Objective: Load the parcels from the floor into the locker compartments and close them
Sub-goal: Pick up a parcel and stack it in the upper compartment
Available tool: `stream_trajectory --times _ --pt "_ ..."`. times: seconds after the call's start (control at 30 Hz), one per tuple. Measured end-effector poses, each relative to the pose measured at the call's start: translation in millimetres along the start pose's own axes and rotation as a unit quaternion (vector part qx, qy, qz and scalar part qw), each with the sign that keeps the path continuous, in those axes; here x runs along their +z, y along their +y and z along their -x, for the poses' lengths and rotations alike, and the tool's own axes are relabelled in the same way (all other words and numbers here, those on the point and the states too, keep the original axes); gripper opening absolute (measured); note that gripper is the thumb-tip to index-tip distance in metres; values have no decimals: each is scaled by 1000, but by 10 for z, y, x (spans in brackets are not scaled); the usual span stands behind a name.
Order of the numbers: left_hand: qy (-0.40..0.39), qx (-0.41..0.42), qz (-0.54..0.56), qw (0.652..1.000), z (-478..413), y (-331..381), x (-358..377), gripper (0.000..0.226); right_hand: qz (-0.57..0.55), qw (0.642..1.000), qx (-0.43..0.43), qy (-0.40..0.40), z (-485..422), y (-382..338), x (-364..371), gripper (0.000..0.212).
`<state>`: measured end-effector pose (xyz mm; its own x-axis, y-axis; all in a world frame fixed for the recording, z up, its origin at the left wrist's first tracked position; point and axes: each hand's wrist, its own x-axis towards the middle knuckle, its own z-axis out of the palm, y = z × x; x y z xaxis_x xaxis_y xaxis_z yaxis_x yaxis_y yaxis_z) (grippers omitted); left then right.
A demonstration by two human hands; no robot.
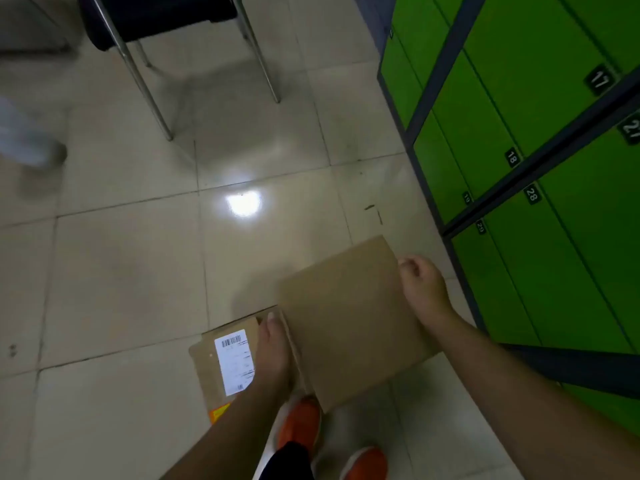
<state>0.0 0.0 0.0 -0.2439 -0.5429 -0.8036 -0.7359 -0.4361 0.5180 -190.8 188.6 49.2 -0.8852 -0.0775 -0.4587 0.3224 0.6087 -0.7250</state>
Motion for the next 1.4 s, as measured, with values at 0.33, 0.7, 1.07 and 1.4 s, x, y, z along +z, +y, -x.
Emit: stream_trajectory --times 0.33,0.7,1.07,1.4 --pt "-77 -23 92 993 -17 -153 206 109 -14 982 167 -89 32 210 75 67" --pt "-94 38 36 994 223 489 -142 98 -115 976 86 -161 331 -101 -263 49" --pt "-172 201 10 964 1782 2250 -392 77 -202 979 -5 -2 1112 -1604 -1425 48" --pt "-297 324 34 898 4198 4146 -709 82 -277 929 -137 203 2820 -3445 -3197 34"
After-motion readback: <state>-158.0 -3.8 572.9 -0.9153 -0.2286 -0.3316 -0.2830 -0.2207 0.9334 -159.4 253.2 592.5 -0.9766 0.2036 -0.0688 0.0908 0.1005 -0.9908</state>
